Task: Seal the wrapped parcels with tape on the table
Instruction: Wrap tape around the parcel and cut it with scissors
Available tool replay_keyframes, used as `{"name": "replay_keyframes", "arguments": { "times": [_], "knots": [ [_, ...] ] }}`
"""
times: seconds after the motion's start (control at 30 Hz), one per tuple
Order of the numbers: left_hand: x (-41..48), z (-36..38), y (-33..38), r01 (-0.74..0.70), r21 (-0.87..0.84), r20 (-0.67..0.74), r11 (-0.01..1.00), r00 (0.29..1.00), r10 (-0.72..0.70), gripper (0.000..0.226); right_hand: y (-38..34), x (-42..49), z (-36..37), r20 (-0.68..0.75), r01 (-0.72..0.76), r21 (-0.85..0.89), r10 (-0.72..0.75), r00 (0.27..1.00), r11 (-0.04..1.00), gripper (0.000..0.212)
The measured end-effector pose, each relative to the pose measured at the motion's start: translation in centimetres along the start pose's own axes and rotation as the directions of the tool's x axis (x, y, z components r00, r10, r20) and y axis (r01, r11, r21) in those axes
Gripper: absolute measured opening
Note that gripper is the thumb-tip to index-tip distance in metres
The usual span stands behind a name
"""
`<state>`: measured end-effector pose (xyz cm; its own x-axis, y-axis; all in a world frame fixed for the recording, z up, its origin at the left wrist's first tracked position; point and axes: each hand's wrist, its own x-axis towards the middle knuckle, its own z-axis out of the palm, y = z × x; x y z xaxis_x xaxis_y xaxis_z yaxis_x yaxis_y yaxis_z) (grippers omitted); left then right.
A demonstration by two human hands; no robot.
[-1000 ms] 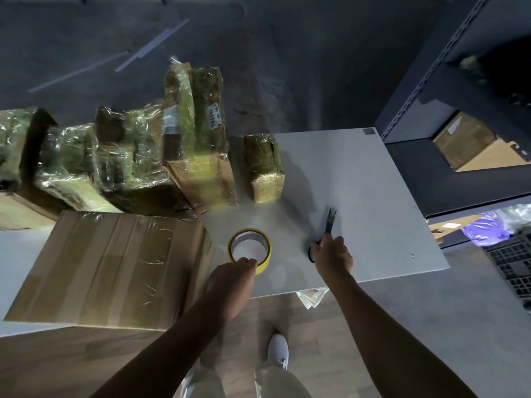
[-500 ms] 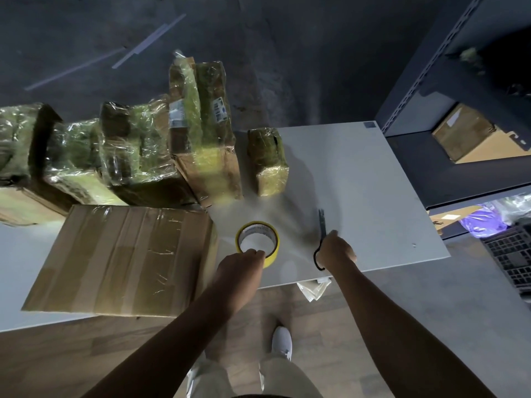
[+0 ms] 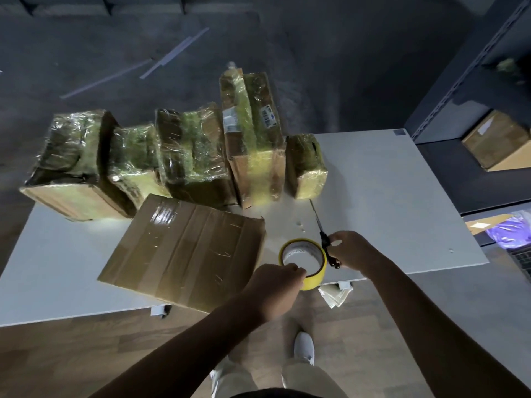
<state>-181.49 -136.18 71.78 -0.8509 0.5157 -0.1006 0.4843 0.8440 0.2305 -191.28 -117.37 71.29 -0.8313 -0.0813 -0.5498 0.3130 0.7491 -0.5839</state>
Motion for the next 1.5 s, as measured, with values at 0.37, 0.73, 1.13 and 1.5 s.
{"name": "replay_keyframes", "arguments": {
  "times": [0.37,0.73,1.13,1.5],
  "knots": [
    [1.0,0.8,-0.5,-0.021,-0.017,-0.053,1.0,0.998,0.02,0.024,-5.7,-5.2,1.1,-0.214,0.327,-0.226,-0.374,0.902,0.918,0.032],
    [1.0,-0.1,-0.5,-0.01,0.15,0.063,0.989,0.998,0.001,0.026,-12.3,-1.8,5.4,0.028,0.507,-0.472,-0.562,0.827,0.721,0.07],
    [0.8,-2.0,-2.8,0.041,0.162,0.077,0.986,0.996,-0.054,0.024,-15.6,0.7,5.3,0.169,0.679,-0.463,-0.695,0.699,0.57,0.062],
    [-1.2,-0.6,-1.9,0.0,0.096,0.088,0.995,0.996,-0.008,0.033,-10.9,-2.8,-1.4,0.053,0.441,-0.291,-0.446,0.893,0.849,0.036]
  ]
}}
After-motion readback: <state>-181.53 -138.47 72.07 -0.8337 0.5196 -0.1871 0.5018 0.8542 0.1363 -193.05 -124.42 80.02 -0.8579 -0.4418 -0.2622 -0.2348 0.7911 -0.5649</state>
